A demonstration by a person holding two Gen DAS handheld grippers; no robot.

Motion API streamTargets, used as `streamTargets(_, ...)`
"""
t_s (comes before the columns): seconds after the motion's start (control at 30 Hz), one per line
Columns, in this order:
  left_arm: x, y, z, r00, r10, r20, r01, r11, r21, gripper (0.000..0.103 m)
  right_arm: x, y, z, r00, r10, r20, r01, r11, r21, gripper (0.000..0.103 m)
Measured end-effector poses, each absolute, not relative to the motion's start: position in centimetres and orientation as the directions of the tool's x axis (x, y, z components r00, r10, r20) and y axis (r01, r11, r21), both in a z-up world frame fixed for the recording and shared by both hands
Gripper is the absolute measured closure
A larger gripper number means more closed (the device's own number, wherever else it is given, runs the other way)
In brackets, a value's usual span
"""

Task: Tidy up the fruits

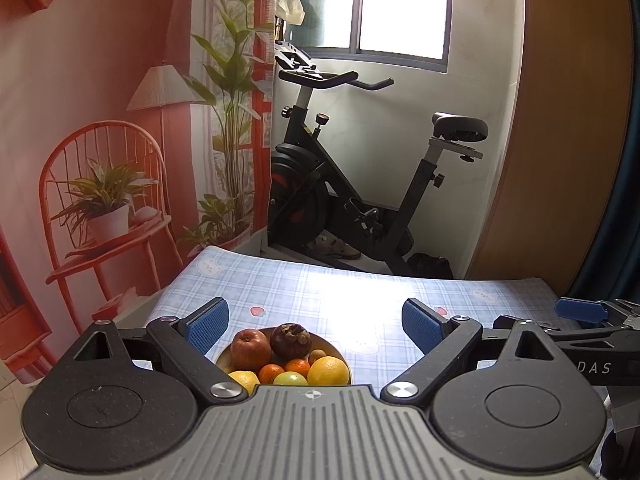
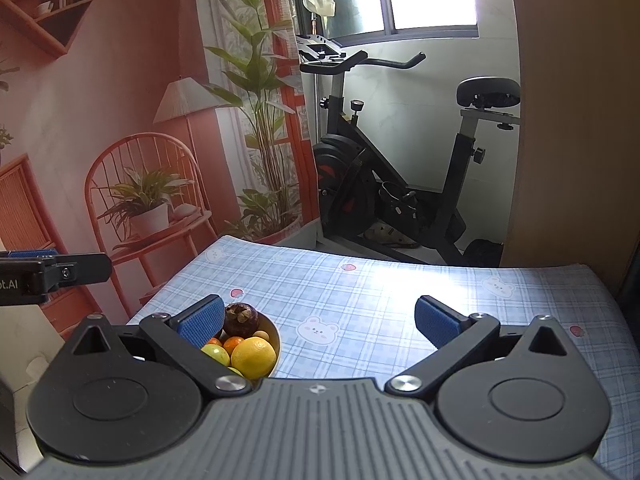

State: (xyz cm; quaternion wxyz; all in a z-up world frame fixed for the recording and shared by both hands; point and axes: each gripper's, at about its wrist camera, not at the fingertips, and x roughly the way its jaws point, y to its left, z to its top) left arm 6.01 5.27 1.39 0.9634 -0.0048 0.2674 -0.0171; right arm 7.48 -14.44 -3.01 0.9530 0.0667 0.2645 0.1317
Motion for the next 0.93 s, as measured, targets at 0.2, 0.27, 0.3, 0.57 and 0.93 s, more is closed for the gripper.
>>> streamTargets(0.2, 5.9, 5.21, 1.36, 0.857, -0.041, -0.514, 0.036, 0.999, -0.02, 0.008, 7.47, -14.39, -3.02, 0.826, 0.285, -0.487, -0.214, 0.957, 0.197, 0.0)
streamTargets(0.27, 5.96, 5.21, 1.36, 0.857, -0.041, -0.513, 0.036, 0.999, -0.021, 0.008, 7.47, -14.43, -3.06, 0.827, 0.281, -0.487, -0.211, 0.958, 0.194, 0.0)
streamTargets(0.3, 5.99, 5.2, 1.34, 0.857, -0.042, -0.513, 0.036, 0.999, -0.021, 0.008, 7.46, -14.45, -3.07, 0.827, 0.281, -0.487, -0.211, 0.958, 0.193, 0.0)
streamTargets(0.57, 5.93, 5.24, 1.29, 0.857, -0.048, -0.514, 0.042, 0.999, -0.023, 0.008, 7.42, -14.47, -3.08, 0.827, 0.281, -0.487, -0.212, 0.958, 0.192, 0.0)
streamTargets(0.93, 5.84, 5.29, 1.2, 0.856, -0.041, -0.516, 0.032, 0.999, -0.028, 0.008, 7.34, -14.5, -3.31, 0.825, 0.281, -0.491, -0.212, 0.958, 0.192, 0.0)
